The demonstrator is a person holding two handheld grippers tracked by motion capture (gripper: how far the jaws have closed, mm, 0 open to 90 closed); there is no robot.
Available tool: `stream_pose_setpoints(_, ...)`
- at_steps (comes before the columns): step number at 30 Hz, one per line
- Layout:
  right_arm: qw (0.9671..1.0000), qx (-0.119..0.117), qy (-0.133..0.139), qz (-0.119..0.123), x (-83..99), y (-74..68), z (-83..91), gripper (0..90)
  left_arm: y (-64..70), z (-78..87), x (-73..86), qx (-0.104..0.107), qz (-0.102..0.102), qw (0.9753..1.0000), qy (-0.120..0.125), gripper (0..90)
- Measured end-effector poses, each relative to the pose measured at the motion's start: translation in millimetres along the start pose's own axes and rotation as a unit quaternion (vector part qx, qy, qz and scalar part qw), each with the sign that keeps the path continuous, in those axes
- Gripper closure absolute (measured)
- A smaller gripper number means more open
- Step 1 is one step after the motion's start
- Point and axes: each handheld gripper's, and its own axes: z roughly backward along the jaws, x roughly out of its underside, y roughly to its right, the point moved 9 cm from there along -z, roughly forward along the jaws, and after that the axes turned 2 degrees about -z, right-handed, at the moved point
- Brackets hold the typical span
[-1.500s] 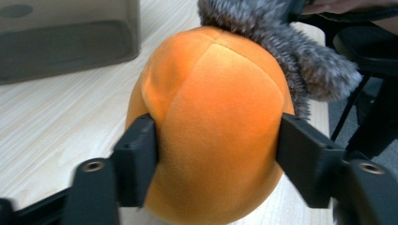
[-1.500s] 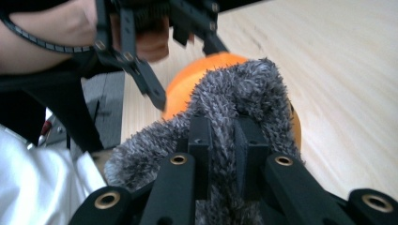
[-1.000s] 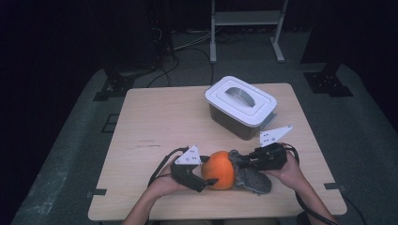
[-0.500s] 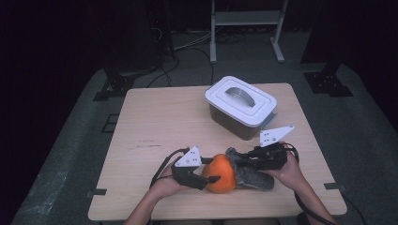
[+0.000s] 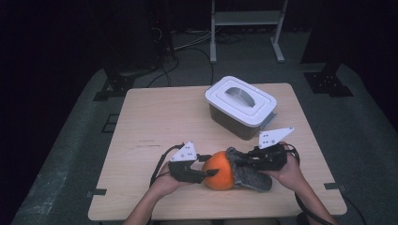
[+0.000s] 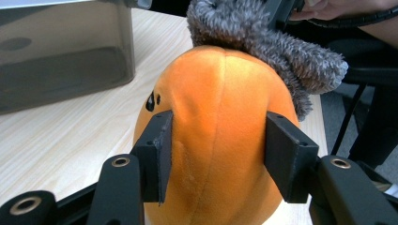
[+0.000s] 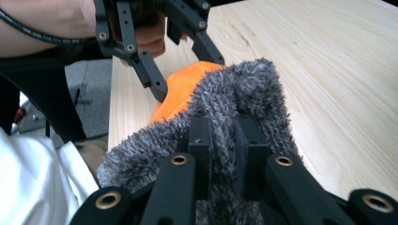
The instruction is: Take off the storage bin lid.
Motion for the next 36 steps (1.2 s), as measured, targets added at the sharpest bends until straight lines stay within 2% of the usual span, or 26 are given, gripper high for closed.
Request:
stream_pose_setpoints(2, 0.9999, -0.004, 0.004, 0.013, -6.0, -6.6, -0.3, 78.5, 0.6, -2.2, -0.9, -0.002, 0.001, 1.0000, 0.000, 45.3)
stream_pose_setpoints(3, 0.9996, -0.016, 0.006, 0.024, -11.9, -15.3, -3.4, 78.4, 1.8, -3.8, -0.4, 0.003, 0.001, 1.0000, -0.002, 43.3)
stream_pose_setpoints(7, 0.9995, -0.016, -0.007, 0.027, -9.9, -16.6, -10.2, 78.5, 3.3, -2.7, 2.8, 0.012, -0.005, 0.9999, -0.009, 38.3)
stream_pose_setpoints(8, 0.9995, -0.017, -0.006, 0.024, -8.7, -15.5, -11.1, 78.5, 4.1, -2.6, 3.3, 0.016, -0.006, 0.9998, -0.010, 34.8)
stream_pose_setpoints(9, 0.9996, -0.023, -0.002, 0.016, -8.0, -15.0, -11.8, 78.5, 6.9, -7.4, 5.8, 0.021, -0.008, 0.9996, -0.018, 22.3)
stream_pose_setpoints(10, 0.9996, -0.023, -0.002, 0.016, -8.0, -15.0, -11.8, 78.5, 6.9, -7.4, 5.8, 0.021, -0.008, 0.9996, -0.018, 18.1)
stream_pose_setpoints(11, 0.9994, -0.029, -0.002, 0.017, -8.2, -17.7, -14.1, 78.4, 9.5, -14.6, 10.4, 0.014, -0.022, 0.9992, -0.031, 15.8)
stream_pose_setpoints(13, 0.9993, -0.031, -0.006, 0.019, -7.9, -19.5, -15.6, 78.4, 11.0, -15.9, 11.6, 0.014, -0.027, 0.9989, -0.036, 16.1)
stream_pose_setpoints(14, 0.9992, -0.033, -0.009, 0.022, -6.8, -19.1, -15.6, 78.4, 10.9, -14.7, 11.7, 0.010, -0.036, 0.9986, -0.038, 28.2)
stream_pose_setpoints(16, 0.9993, -0.033, -0.006, 0.018, -6.5, -17.5, -13.7, 78.4, 10.4, -11.6, 10.8, 0.010, -0.042, 0.9983, -0.039, 34.3)
stream_pose_setpoints(19, 0.9996, -0.025, -0.005, 0.007, -1.9, -8.3, -8.0, 78.4, 12.4, -10.7, 12.6, 0.017, -0.050, 0.9979, -0.038, 35.9)
stream_pose_setpoints(22, 0.9996, -0.019, -0.013, -0.019, 9.9, 4.6, -2.0, 78.3, 15.9, -10.2, 13.1, 0.021, -0.067, 0.9967, -0.042, 35.8)
stream_pose_setpoints(23, 0.9994, -0.019, -0.012, -0.026, 11.2, 6.7, 0.0, 78.2, 18.1, -10.9, 12.8, 0.024, -0.075, 0.9961, -0.041, 35.8)
stream_pose_setpoints(24, 0.9992, -0.030, 0.002, -0.026, 6.8, 3.6, 2.2, 78.1, 20.8, -11.5, 12.8, 0.027, -0.086, 0.9951, -0.041, 35.4)
stream_pose_setpoints(25, 0.9992, -0.030, 0.002, -0.026, 6.8, 3.6, 2.2, 78.1, 23.2, -11.9, 13.2, 0.029, -0.103, 0.9932, -0.046, 35.4)
stream_pose_setpoints(26, 0.9990, -0.038, 0.007, -0.022, 2.6, -0.8, 2.6, 78.1, 26.1, -12.9, 13.1, 0.030, -0.118, 0.9914, -0.048, 35.2)
stream_pose_setpoints(27, 0.9987, -0.050, 0.008, -0.008, -4.4, -9.7, 0.1, 78.1, 29.1, -13.9, 13.0, 0.032, -0.129, 0.9900, -0.049, 34.9)
stream_pose_setpoints(28, 0.9987, -0.050, 0.008, -0.008, -4.4, -9.7, 0.1, 78.1, 30.4, -14.1, 13.2, 0.033, -0.135, 0.9890, -0.052, 34.9)
stream_pose_setpoints(29, 0.9985, -0.054, -0.009, 0.003, -3.1, -13.8, -5.6, 78.1, 31.5, -14.2, 13.8, 0.033, -0.139, 0.9882, -0.055, 34.8)
stream_pose_setpoints(30, 0.9985, -0.054, -0.009, 0.003, -3.1, -13.8, -5.6, 78.1, 31.3, -13.7, 14.9, 0.034, -0.141, 0.9877, -0.058, 34.8)
stream_pose_setpoints(32, 0.9976, -0.067, -0.012, -0.008, 0.9, -12.7, -7.1, 78.1, 30.7, -12.4, 15.6, 0.036, -0.142, 0.9876, -0.056, 34.8)
stream_pose_setpoints(33, 0.9975, -0.067, -0.014, -0.018, 5.6, -7.4, -4.9, 78.1, 30.3, -11.7, 15.4, 0.035, -0.141, 0.9878, -0.056, 34.9)
stream_pose_setpoints(36, 0.9977, -0.058, -0.022, -0.027, 12.4, -1.0, -3.0, 78.0, 29.0, -9.5, 14.3, 0.038, -0.137, 0.9883, -0.055, 35.0)
